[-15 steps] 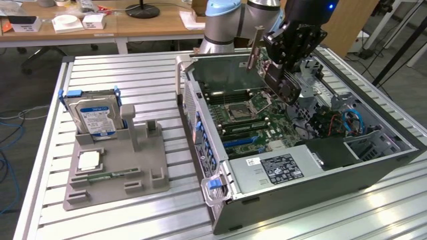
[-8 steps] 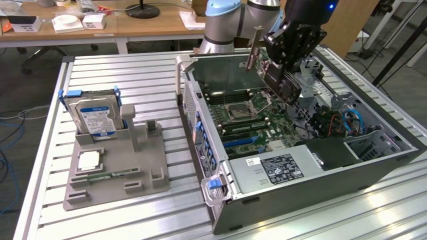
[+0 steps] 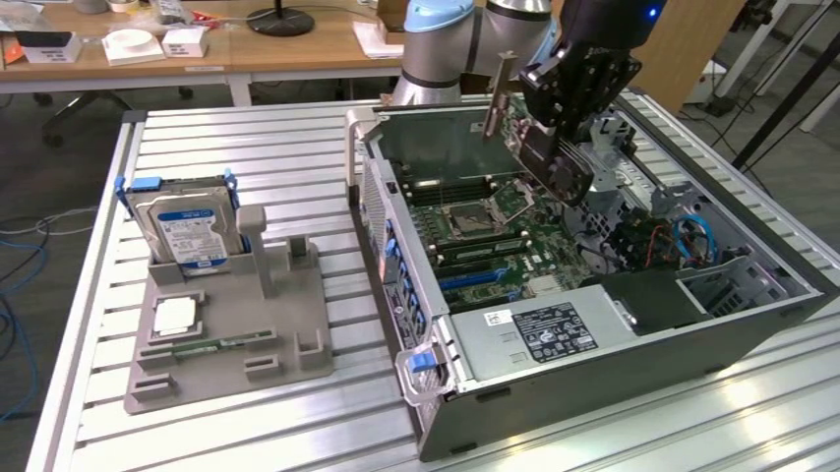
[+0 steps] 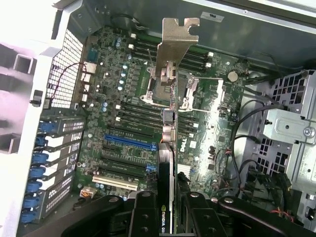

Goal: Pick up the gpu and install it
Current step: 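Insert the gpu into the slot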

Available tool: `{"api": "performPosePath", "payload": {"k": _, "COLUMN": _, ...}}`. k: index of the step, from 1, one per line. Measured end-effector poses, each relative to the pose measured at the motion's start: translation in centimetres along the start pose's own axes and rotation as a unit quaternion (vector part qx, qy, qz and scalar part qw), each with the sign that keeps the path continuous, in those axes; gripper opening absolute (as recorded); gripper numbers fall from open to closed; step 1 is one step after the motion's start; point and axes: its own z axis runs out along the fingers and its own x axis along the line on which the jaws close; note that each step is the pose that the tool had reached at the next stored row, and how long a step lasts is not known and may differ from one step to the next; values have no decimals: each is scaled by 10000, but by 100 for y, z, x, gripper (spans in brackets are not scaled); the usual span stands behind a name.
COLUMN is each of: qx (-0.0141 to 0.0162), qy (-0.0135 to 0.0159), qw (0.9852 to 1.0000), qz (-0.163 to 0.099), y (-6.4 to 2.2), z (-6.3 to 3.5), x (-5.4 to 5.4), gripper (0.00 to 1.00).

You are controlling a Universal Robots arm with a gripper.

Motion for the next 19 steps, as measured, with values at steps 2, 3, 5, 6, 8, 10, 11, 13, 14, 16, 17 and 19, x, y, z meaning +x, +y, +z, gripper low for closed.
{"api": "performPosePath", "payload": {"k": 2, "qx": -1, "qy": 2, "qw": 10000, "qz": -37, "y": 0, "z": 0, "x": 0, "gripper": 26}}
{"api": "performPosePath", "payload": {"k": 3, "qx": -1, "qy": 3, "qw": 10000, "qz": -55, "y": 0, "z": 0, "x": 0, "gripper": 26}}
{"api": "performPosePath", "payload": {"k": 5, "qx": -2, "qy": 5, "qw": 10000, "qz": -94, "y": 0, "z": 0, "x": 0, "gripper": 26}}
{"api": "performPosePath", "payload": {"k": 6, "qx": -2, "qy": 6, "qw": 9999, "qz": -112, "y": 0, "z": 0, "x": 0, "gripper": 26}}
{"api": "performPosePath", "payload": {"k": 8, "qx": -3, "qy": 8, "qw": 9999, "qz": -152, "y": 0, "z": 0, "x": 0, "gripper": 26}}
{"api": "performPosePath", "payload": {"k": 10, "qx": -4, "qy": 10, "qw": 9998, "qz": -191, "y": 0, "z": 0, "x": 0, "gripper": 26}}
{"api": "performPosePath", "payload": {"k": 11, "qx": -4, "qy": 11, "qw": 9998, "qz": -211, "y": 0, "z": 0, "x": 0, "gripper": 26}}
{"api": "performPosePath", "payload": {"k": 13, "qx": -5, "qy": 12, "qw": 9997, "qz": -251, "y": 0, "z": 0, "x": 0, "gripper": 26}}
{"api": "performPosePath", "payload": {"k": 14, "qx": -6, "qy": 13, "qw": 9996, "qz": -270, "y": 0, "z": 0, "x": 0, "gripper": 26}}
{"api": "performPosePath", "payload": {"k": 16, "qx": -6, "qy": 15, "qw": 9995, "qz": -308, "y": 0, "z": 0, "x": 0, "gripper": 26}}
{"api": "performPosePath", "payload": {"k": 17, "qx": -7, "qy": 16, "qw": 9995, "qz": -326, "y": 0, "z": 0, "x": 0, "gripper": 26}}
{"api": "performPosePath", "payload": {"k": 19, "qx": -8, "qy": 18, "qw": 9993, "qz": -369, "y": 0, "z": 0, "x": 0, "gripper": 26}}
